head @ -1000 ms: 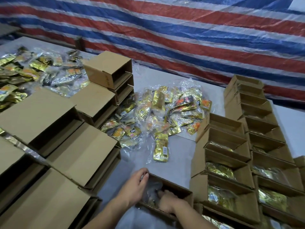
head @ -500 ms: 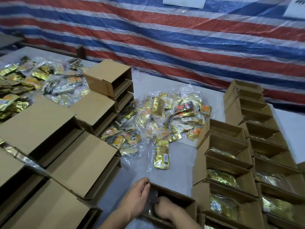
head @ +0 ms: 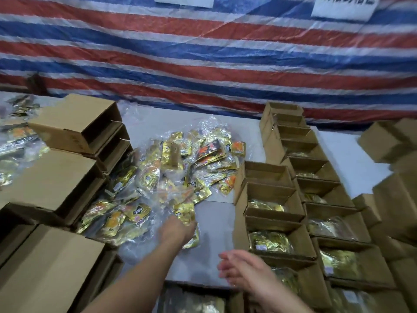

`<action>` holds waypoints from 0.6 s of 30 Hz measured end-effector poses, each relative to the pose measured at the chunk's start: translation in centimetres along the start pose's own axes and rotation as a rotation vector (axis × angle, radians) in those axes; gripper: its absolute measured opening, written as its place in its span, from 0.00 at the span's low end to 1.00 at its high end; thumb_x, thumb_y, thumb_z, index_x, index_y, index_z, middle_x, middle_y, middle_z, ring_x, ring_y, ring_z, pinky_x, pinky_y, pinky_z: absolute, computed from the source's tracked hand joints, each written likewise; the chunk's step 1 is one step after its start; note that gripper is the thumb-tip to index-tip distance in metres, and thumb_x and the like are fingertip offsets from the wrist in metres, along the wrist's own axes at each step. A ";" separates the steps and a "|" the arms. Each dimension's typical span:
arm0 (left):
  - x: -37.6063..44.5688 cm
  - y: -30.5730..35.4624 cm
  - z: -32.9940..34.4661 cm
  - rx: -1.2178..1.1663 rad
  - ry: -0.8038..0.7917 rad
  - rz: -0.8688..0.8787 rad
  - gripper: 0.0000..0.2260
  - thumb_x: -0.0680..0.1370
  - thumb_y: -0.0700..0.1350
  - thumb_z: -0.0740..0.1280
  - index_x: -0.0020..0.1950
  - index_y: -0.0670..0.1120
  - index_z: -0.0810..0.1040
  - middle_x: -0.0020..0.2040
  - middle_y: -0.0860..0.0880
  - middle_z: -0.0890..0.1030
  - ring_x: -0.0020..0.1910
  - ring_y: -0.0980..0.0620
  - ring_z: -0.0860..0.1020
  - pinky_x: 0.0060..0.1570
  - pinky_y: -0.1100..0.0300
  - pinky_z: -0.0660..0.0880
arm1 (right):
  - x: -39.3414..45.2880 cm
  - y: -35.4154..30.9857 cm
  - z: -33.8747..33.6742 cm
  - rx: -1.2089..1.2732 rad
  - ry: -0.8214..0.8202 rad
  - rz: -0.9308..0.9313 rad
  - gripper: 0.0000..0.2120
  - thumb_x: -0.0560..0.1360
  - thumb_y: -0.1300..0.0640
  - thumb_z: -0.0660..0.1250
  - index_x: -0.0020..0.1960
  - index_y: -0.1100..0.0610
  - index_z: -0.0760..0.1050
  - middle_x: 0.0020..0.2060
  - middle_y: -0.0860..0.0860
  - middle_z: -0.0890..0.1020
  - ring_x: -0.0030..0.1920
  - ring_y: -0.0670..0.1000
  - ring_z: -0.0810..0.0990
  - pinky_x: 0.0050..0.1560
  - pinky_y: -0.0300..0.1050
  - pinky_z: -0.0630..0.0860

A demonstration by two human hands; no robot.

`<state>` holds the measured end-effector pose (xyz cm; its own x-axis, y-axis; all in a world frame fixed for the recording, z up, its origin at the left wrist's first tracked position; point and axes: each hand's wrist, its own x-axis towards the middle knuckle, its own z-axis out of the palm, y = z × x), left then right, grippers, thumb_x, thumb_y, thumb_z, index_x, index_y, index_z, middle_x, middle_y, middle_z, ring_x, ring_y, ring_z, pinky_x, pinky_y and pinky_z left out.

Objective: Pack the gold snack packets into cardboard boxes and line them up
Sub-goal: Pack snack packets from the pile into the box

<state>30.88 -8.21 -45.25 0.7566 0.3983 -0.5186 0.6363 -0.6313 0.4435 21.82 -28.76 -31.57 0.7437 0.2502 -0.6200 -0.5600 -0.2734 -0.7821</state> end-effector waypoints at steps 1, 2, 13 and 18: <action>1.0 0.4 0.8 0.057 -0.011 -0.023 0.36 0.71 0.67 0.66 0.68 0.41 0.71 0.65 0.41 0.77 0.61 0.40 0.76 0.58 0.53 0.75 | 0.0 -0.1 -1.0 0.083 0.042 -0.020 0.09 0.82 0.61 0.61 0.52 0.60 0.80 0.42 0.56 0.85 0.43 0.52 0.84 0.50 0.45 0.77; 1.8 0.7 1.5 0.094 -0.025 -0.047 0.42 0.71 0.68 0.66 0.71 0.38 0.67 0.67 0.39 0.74 0.64 0.39 0.74 0.60 0.50 0.74 | -0.1 -0.2 -1.9 0.139 0.076 -0.037 0.09 0.82 0.61 0.61 0.52 0.61 0.80 0.42 0.57 0.86 0.44 0.55 0.84 0.52 0.48 0.77; 4.0 1.2 5.8 0.158 -0.023 -0.048 0.38 0.69 0.55 0.70 0.70 0.33 0.65 0.66 0.35 0.73 0.64 0.37 0.73 0.60 0.48 0.75 | 0.1 1.9 -5.8 0.377 0.232 -0.050 0.13 0.81 0.56 0.61 0.54 0.62 0.81 0.46 0.61 0.85 0.48 0.59 0.84 0.51 0.51 0.79; -0.4 2.9 2.3 0.033 0.060 0.122 0.39 0.64 0.58 0.73 0.69 0.45 0.61 0.60 0.44 0.76 0.58 0.40 0.76 0.53 0.50 0.76 | 0.7 1.0 -5.1 0.434 0.261 -0.047 0.11 0.81 0.59 0.62 0.53 0.64 0.80 0.42 0.60 0.84 0.42 0.57 0.83 0.50 0.51 0.77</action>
<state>32.11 -11.73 -45.46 0.8362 0.3559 -0.4173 0.5346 -0.6987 0.4754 23.66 -33.59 -32.47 0.8071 -0.0030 -0.5905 -0.5827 0.1572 -0.7973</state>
